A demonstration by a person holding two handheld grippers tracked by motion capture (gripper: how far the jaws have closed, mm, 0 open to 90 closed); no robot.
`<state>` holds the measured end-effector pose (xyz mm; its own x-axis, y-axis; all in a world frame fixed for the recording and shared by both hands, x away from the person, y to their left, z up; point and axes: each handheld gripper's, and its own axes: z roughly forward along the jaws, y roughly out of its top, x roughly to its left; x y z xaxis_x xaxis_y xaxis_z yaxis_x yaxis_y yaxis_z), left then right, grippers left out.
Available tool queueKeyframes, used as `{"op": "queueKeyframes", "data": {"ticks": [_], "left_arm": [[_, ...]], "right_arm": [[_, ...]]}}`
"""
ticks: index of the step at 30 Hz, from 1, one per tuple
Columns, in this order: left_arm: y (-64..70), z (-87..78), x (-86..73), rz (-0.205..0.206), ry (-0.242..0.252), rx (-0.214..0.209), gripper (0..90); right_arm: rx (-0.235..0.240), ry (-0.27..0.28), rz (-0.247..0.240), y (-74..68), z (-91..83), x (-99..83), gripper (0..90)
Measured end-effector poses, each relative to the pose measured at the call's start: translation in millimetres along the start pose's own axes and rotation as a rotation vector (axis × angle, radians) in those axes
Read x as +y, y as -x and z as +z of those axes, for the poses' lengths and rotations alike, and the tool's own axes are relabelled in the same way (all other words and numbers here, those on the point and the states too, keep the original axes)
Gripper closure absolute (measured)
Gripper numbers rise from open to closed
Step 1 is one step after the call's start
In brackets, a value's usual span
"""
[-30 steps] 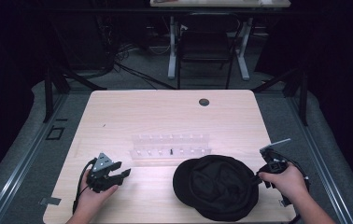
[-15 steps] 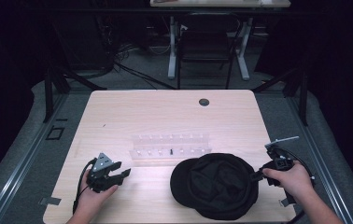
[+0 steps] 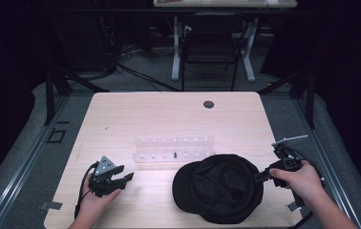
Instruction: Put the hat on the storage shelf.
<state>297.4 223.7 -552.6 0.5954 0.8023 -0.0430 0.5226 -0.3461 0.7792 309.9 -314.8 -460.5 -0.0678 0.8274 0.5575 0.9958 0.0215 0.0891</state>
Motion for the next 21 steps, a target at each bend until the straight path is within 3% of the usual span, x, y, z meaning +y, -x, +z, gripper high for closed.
{"op": "queueKeyframes", "data": {"ticks": [1,2,6,10,11,13,14,17,21], "left_arm": [[0.0,0.0,0.0,0.0,0.0,0.0,49.7],[0.0,0.0,0.0,-0.001,0.001,0.0,49.7],[0.1,0.3,-0.1,0.001,0.0,-0.002,49.7],[0.5,0.5,-0.2,-0.001,0.001,-0.003,49.6],[0.4,0.5,-0.1,0.001,0.001,-0.002,49.7],[0.5,0.4,-0.1,0.001,0.001,-0.002,49.6],[0.6,0.5,-0.1,0.0,0.001,-0.003,49.7],[0.5,0.4,-0.1,0.003,-0.001,-0.003,49.7],[0.7,0.6,-0.1,0.001,0.001,-0.004,49.6]], "right_arm": [[0.011,-0.026,-0.022,-0.2,-3.1,1.1,88.2],[0.009,0.006,-0.001,-3.8,-2.4,0.3,88.1],[0.035,0.002,-0.005,-11.9,-8.7,1.5,88.1],[0.081,0.0,-0.021,-19.3,-14.0,2.4,87.9],[0.091,0.025,-0.029,-21.1,-13.5,2.4,87.9],[0.099,0.003,-0.032,-25.0,-17.5,3.4,87.9],[0.11,-0.001,-0.059,-25.9,-18.7,4.8,87.9],[0.152,0.02,-0.05,-31.0,-21.2,5.2,87.9],[0.167,0.044,-0.042,-35.5,-23.0,5.1,87.8]]}}
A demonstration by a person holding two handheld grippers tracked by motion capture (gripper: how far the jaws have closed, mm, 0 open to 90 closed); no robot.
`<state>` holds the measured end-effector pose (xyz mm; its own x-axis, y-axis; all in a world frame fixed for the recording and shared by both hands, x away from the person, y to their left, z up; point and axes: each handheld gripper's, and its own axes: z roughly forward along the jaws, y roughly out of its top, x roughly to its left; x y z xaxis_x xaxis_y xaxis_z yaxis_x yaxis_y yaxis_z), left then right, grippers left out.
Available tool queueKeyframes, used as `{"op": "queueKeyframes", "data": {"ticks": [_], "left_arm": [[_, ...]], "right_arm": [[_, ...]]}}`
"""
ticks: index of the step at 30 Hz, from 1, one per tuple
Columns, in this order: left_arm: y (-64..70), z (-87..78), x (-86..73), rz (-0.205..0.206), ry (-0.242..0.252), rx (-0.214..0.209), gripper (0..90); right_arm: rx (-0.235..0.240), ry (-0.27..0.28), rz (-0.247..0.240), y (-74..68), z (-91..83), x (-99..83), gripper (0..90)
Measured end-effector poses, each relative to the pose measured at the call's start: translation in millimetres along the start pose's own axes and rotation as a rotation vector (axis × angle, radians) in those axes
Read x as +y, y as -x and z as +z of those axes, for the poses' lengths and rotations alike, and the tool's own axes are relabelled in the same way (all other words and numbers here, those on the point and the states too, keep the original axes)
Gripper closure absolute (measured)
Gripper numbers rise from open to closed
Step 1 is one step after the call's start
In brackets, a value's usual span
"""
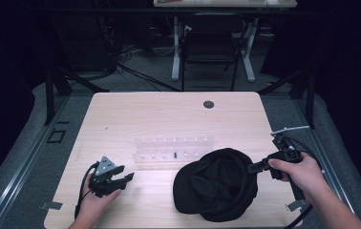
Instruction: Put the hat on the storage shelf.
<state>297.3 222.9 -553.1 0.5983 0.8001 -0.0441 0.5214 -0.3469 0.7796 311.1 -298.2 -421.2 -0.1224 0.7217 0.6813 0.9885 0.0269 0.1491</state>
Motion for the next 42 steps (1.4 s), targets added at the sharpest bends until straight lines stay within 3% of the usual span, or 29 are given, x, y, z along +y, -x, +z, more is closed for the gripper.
{"op": "queueKeyframes", "data": {"ticks": [9,11,12,18,24,27,31,33,42], "left_arm": [[0.2,0.2,0.0,0.004,-0.002,0.001,49.7],[0.2,-0.3,0.1,0.006,-0.007,0.001,49.7],[0.2,-0.3,0.2,0.006,-0.007,0.001,49.7],[0.1,-0.1,0.1,0.006,-0.007,0.001,49.7],[0.4,0.0,-0.1,0.006,-0.003,0.003,49.7],[0.2,-0.3,0.1,0.006,-0.006,0.002,49.6],[0.2,-0.4,0.1,0.005,-0.005,0.003,49.6],[0.2,-0.3,0.1,0.005,-0.005,0.004,49.6],[0.2,-0.4,0.1,0.005,-0.005,0.004,49.5]], "right_arm": [[0.034,0.004,-0.018,-4.7,-4.4,-0.5,87.4],[0.043,0.031,-0.009,-5.7,-3.2,-1.3,87.3],[0.044,0.011,-0.022,-5.0,-4.9,-0.4,87.2],[0.068,0.003,-0.019,-6.6,-7.7,0.5,87.7],[0.113,0.025,0.002,-9.9,-10.7,2.1,87.9],[0.112,0.032,0.007,-12.1,-10.4,2.2,88.0],[0.137,0.06,0.042,-15.8,-8.0,1.7,88.1],[0.126,0.031,0.015,-14.5,-10.4,3.2,88.0],[0.148,0.033,0.017,-20.1,-11.9,4.6,88.1]]}}
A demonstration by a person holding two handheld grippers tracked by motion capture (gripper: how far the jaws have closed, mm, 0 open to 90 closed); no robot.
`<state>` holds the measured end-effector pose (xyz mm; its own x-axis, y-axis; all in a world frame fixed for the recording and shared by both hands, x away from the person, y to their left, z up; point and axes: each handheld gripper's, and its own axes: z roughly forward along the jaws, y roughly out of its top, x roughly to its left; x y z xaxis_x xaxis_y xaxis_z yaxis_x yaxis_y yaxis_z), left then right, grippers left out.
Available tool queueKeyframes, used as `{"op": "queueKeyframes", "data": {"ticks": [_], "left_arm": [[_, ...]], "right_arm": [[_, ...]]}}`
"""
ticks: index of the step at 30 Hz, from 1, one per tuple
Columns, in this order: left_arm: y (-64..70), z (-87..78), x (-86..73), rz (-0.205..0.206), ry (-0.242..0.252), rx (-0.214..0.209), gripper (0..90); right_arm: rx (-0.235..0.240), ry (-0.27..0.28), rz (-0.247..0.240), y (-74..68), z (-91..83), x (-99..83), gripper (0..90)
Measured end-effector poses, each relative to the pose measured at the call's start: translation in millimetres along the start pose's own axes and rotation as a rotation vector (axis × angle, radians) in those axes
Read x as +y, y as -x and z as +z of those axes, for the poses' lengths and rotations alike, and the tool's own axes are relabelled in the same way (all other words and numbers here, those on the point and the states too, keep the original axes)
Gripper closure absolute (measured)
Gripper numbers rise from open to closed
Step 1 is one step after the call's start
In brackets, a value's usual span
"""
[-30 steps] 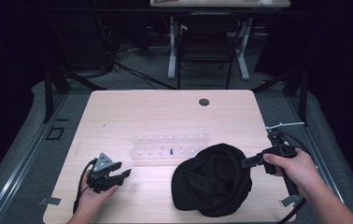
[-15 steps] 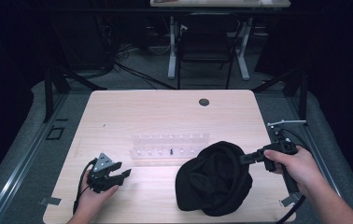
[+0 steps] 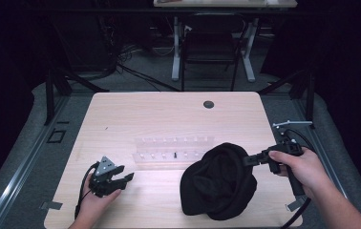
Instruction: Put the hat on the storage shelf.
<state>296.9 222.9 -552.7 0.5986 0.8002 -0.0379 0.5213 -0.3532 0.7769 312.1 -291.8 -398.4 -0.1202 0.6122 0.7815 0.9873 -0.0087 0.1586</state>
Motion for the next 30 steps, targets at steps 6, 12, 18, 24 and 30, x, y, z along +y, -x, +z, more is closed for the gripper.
{"op": "queueKeyframes", "data": {"ticks": [6,12,18,24,30], "left_arm": [[-0.1,0.1,-0.1,-0.001,0.0,-0.001,49.5],[0.1,0.3,-0.2,-0.005,0.003,0.0,49.6],[0.2,0.5,-0.2,-0.003,0.0,0.0,49.5],[0.1,0.6,-0.2,-0.002,-0.002,-0.001,49.5],[0.7,1.6,-0.6,-0.005,0.005,0.002,49.4]], "right_arm": [[0.012,0.008,-0.009,-8.6,-4.6,0.8,88.1],[0.027,0.031,-0.034,-21.5,-15.1,1.0,88.1],[0.028,0.06,-0.049,-30.6,-26.4,0.6,88.1],[0.026,0.088,-0.054,-32.9,-38.6,0.9,88.1],[0.042,0.133,-0.047,-34.1,-51.2,1.3,88.0]]}}
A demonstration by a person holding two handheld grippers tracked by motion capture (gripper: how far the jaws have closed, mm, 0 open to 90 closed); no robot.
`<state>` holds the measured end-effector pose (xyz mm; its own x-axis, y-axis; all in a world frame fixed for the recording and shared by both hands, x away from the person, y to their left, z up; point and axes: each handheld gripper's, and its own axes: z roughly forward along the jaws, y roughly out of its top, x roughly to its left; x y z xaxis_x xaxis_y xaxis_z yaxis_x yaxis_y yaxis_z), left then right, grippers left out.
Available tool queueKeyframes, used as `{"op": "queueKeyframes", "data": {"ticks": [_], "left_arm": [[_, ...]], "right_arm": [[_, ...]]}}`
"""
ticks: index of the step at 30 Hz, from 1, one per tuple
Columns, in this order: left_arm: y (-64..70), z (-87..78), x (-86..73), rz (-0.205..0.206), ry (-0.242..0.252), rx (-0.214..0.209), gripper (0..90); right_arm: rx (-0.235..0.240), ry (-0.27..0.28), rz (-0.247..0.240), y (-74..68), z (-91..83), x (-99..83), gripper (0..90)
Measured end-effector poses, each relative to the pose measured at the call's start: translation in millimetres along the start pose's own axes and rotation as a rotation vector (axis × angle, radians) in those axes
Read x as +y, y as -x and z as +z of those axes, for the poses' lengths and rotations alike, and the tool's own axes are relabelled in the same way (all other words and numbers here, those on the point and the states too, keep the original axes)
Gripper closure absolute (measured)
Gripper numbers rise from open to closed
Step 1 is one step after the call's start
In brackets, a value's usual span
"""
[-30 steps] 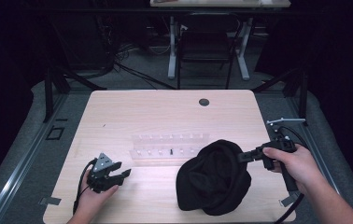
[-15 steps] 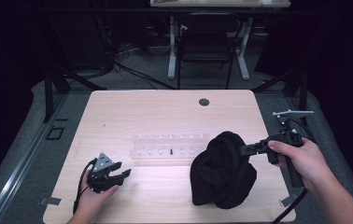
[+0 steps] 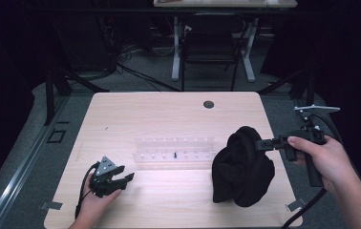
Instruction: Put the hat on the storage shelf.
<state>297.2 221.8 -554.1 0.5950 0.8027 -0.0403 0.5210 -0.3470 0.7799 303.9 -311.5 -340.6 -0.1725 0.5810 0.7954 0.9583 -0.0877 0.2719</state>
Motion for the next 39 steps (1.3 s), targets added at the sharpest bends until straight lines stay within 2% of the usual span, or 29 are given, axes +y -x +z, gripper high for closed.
{"op": "queueKeyframes", "data": {"ticks": [12,14,21,28,39], "left_arm": [[0.3,0.0,0.0,0.0,0.0,-0.002,49.3],[0.1,0.1,0.1,0.002,0.0,-0.002,49.0],[0.3,0.5,0.0,-0.002,0.001,-0.001,48.5],[0.0,0.4,0.0,0.001,0.002,0.0,47.4],[0.1,0.9,0.0,0.002,0.002,-0.001,45.2]], "right_arm": [[0.036,0.041,-0.009,-9.7,-11.5,8.8,88.0],[0.038,0.027,-0.017,-11.1,-13.1,10.9,88.0],[0.033,0.044,-0.033,-23.8,-18.0,17.7,88.0],[0.048,0.067,-0.057,-36.3,-23.8,25.6,88.0],[0.074,0.088,-0.083,-51.8,-20.6,39.0,88.0]]}}
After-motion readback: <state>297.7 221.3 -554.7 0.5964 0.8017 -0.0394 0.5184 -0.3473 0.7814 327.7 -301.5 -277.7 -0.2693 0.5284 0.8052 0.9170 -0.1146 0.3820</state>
